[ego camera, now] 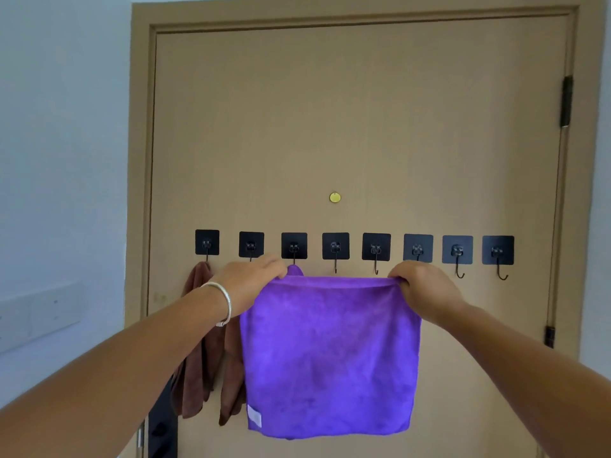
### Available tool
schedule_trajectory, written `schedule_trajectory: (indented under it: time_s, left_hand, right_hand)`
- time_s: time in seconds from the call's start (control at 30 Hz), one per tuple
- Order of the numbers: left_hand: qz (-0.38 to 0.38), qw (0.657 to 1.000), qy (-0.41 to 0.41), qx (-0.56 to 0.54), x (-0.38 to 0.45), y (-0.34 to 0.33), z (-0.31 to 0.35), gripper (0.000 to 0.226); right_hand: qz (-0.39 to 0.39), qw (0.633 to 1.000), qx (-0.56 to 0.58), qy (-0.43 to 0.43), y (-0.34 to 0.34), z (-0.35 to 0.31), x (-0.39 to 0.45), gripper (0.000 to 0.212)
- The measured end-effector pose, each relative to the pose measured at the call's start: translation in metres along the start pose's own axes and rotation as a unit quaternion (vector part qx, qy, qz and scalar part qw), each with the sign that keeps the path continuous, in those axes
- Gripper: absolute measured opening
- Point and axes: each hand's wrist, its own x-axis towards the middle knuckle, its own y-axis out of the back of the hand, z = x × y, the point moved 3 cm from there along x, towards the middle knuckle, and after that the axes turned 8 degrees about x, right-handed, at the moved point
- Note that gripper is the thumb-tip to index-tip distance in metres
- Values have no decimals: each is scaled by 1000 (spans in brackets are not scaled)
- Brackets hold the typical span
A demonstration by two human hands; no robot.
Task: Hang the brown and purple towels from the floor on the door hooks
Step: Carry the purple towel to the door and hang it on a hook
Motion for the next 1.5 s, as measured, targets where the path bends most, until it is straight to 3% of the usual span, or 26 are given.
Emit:
schedule_trajectory:
  time_s: [0.07,0.17,0.23,0.3,0.47,0.57,0.8,0.97,1.17,1.37,1.5]
  left_hand:
    - [-12,997,-62,38,13,-9,6,42]
    - [-13,988,-107,112,33,-18,14,42]
    - [-93,982,-121,112,46,-21,18,33]
    - [-154,978,-69,119,53,-19,18,30]
    - [-123,979,-30,158,73,-24,15,73]
    - [-116,982,12,147,84,-30,12,83]
    - [-166,974,105,116,111,-52,30,74]
    - [-208,964,144,77,122,-78,57,62]
    - [-239,960,143,27,115,-91,79,61]
    - [-270,941,179,-94,96,-102,99,83]
    - [-329,929,164,-31,82,-106,106,70]
  right_hand:
    - [-9,1000,-20,7,-5,3,9,29]
    - [-46,998,-48,23,-14,4,23,31]
    - [-71,994,-68,44,-18,8,31,35]
    - [-100,987,-106,73,-22,11,38,39]
    - [-128,974,-164,85,-36,19,52,53]
    - [-135,971,-185,75,-42,19,58,54]
    - [-124,962,-244,3,-69,0,72,65]
    - [-151,956,-247,-40,-95,-9,68,56]
    - [-168,958,-232,-33,-124,-10,52,47]
    - [-229,960,-156,-37,-154,1,26,71]
    - [-257,950,-177,-25,-150,1,22,66]
